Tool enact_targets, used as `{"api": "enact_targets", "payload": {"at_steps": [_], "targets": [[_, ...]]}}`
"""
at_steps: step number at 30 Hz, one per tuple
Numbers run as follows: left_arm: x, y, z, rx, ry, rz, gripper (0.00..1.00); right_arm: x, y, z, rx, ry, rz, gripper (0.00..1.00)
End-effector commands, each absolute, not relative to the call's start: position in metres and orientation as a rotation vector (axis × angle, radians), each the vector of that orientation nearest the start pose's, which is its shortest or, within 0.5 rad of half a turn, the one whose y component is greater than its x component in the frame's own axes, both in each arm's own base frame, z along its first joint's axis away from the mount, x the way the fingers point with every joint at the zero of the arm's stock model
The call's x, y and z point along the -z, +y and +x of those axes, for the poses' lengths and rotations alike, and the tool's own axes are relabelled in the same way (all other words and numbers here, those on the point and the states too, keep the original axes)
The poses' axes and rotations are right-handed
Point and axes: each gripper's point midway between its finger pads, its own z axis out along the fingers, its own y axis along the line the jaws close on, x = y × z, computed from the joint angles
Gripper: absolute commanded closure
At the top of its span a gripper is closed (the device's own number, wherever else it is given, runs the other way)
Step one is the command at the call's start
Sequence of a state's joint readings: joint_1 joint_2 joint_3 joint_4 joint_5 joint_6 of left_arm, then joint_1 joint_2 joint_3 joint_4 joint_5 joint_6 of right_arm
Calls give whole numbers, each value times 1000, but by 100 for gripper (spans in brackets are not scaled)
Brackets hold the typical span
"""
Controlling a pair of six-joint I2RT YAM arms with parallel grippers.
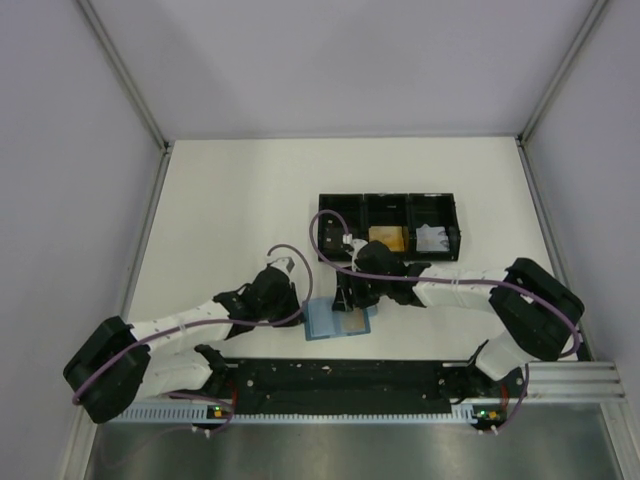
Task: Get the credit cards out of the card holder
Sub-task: Remove the credit card from the card holder.
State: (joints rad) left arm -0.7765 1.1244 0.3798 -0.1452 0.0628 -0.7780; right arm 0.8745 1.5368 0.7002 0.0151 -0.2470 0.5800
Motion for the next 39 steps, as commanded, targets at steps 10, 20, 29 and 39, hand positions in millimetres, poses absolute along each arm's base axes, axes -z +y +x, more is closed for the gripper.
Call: {"api": "enact_targets", "payload": {"at_steps": [10,20,29,39], "targets": [[-8,-205,145,750,2611,-61,100,-62,287,187,-726,2491,-480,45],[-12,-206,145,777,2591,-80,100,-48,285,180,-736,2534,-476,45],[-12,-209,143,795,2594,-74,100,-39,291,176,-767,2559,-488,45],[-14,-211,144,807,2588,-74,100,-38,297,173,-814,2560,-496,51]]}}
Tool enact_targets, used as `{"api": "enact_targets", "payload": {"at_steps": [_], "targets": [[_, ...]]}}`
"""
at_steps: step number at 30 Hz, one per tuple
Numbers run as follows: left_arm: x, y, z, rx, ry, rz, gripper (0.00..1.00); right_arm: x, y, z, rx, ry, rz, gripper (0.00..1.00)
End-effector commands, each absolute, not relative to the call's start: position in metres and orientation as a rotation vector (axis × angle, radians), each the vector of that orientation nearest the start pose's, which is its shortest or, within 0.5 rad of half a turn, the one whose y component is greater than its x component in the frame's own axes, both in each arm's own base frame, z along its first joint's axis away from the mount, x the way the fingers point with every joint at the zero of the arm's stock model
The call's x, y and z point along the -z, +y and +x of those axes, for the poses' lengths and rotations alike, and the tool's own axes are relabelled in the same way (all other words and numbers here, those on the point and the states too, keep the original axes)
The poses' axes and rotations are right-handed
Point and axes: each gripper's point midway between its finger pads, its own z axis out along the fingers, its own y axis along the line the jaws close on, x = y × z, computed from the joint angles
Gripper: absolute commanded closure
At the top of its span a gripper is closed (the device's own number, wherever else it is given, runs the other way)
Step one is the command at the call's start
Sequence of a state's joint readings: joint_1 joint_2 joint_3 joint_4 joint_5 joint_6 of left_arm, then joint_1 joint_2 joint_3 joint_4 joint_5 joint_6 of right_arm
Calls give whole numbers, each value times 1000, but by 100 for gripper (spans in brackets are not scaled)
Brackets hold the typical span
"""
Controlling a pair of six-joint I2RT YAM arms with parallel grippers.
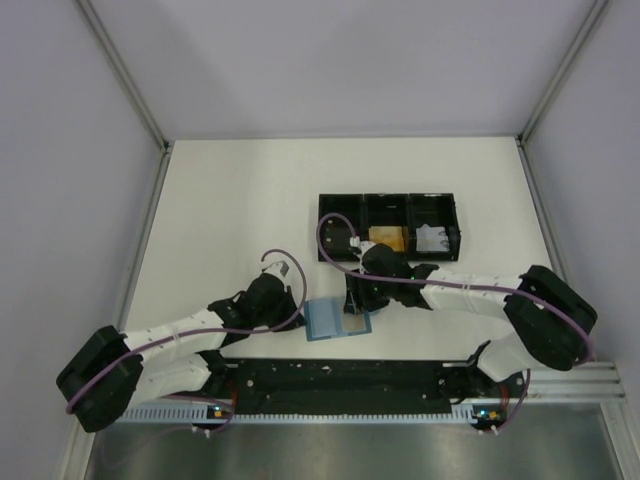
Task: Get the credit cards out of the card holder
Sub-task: Remove the credit card from the card holder.
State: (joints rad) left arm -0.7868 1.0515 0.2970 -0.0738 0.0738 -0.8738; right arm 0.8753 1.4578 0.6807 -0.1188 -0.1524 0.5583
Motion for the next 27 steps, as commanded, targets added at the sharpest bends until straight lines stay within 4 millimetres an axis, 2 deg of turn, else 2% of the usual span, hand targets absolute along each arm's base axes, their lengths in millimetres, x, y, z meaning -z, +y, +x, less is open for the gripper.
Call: {"api": "enact_targets", "payload": {"at_steps": [1,10,16,22,27], "targets": [[-14,-211,143,808,2588,-72,100,-38,297,174,-816,2559,-494,53],[-16,-215,143,828,2582,-69,100,-36,307,169,-886,2565,-507,54],[-17,-214,143,826,2577,-78,100,-45,314,173,-913,2541,-517,54],[-18,-212,144,825,2562,-94,100,-67,302,176,-865,2492,-517,52],[-18,-213,145,826,2560,-96,100,-62,285,181,-743,2504,-491,49]]}}
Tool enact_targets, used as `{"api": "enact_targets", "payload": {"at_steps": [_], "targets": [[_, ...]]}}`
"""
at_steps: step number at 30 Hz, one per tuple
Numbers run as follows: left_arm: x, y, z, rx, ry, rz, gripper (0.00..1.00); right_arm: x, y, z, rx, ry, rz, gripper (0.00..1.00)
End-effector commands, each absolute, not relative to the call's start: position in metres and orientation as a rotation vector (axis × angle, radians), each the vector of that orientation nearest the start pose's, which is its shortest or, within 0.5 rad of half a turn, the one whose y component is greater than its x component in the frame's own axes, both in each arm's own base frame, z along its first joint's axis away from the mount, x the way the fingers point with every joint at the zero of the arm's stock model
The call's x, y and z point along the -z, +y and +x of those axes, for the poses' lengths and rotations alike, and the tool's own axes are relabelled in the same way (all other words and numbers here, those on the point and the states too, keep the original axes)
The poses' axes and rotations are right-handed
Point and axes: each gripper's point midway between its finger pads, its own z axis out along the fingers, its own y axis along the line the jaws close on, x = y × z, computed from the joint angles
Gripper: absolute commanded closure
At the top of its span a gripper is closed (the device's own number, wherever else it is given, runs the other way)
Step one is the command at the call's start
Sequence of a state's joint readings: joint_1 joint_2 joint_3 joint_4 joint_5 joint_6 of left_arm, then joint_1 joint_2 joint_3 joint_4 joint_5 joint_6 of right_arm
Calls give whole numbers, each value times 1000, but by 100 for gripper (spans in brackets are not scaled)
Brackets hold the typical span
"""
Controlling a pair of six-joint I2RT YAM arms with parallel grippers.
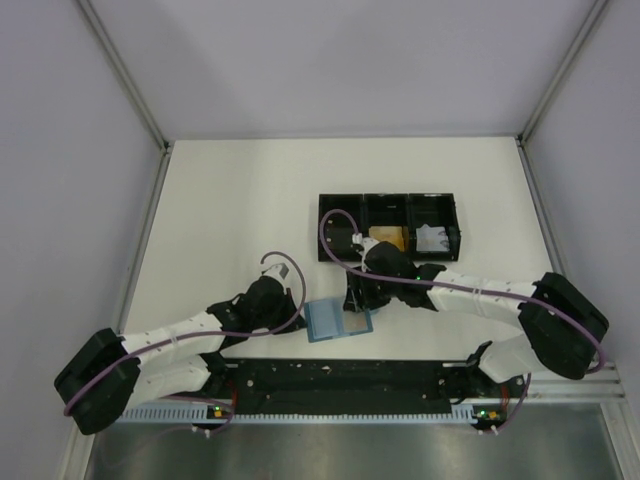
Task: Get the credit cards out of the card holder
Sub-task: Remove the credit card from the card holder.
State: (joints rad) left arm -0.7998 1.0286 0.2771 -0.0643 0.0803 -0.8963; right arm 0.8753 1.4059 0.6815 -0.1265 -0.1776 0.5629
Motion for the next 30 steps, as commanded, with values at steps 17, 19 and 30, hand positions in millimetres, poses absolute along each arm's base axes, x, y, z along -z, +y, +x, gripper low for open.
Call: {"api": "enact_targets", "payload": {"at_steps": [17,19,30], "targets": [[-19,-214,144,833,2562,-91,100,-42,294,177,-782,2545,-506,50],[-19,-214,144,833,2562,-87,100,-40,294,176,-783,2550,-510,50],[-20,-217,146,842,2560,-84,100,-35,305,171,-858,2572,-523,50]]}}
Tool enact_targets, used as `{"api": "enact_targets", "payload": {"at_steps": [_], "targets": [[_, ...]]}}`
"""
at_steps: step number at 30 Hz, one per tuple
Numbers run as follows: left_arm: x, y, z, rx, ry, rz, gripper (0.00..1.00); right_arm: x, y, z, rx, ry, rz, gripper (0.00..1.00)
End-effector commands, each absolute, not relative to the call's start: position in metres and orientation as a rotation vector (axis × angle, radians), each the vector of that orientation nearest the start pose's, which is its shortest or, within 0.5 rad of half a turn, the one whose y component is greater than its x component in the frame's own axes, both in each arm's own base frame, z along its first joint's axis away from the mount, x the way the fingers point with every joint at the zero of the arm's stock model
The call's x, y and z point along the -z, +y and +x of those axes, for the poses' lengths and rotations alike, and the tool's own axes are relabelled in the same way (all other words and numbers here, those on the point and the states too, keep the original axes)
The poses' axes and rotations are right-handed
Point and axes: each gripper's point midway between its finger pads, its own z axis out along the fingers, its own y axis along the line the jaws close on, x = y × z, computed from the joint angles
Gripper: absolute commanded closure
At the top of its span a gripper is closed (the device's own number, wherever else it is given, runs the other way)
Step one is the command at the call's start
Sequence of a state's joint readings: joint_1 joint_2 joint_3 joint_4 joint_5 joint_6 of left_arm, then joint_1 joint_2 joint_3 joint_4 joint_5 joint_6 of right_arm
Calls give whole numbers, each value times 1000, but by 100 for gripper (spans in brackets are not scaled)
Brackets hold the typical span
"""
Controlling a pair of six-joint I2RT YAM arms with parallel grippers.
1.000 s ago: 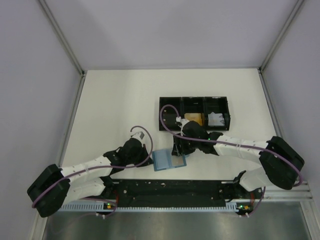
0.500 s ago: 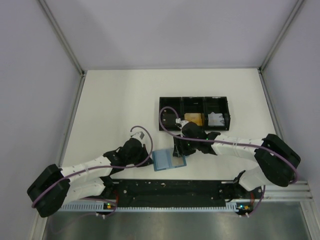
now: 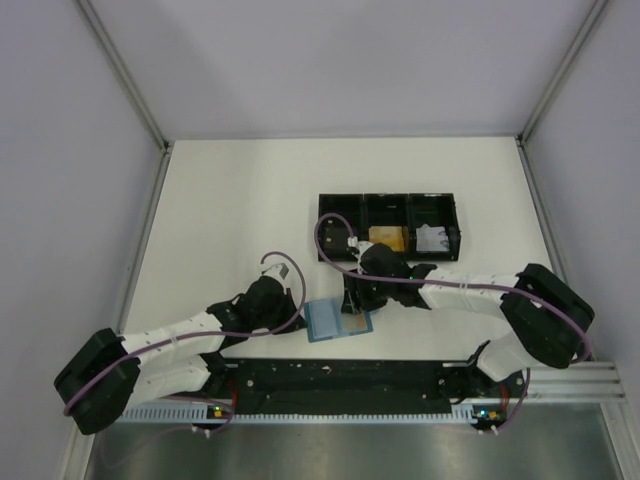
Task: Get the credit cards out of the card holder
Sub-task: Remove the credit card from the card holder.
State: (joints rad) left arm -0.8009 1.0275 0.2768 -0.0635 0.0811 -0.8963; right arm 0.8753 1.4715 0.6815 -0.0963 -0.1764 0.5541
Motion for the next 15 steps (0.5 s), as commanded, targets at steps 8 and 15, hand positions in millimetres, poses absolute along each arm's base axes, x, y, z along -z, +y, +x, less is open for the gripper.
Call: {"api": "enact_targets", "payload": {"at_steps": [8,15], "targets": [[-21,-219,144,863,2556,-87,100,-37,327,166,-1012,2556,-521,50],[-20,-220,143,879,2549,-104,100,-68,373,158,-1211,2461,-612,50]]}}
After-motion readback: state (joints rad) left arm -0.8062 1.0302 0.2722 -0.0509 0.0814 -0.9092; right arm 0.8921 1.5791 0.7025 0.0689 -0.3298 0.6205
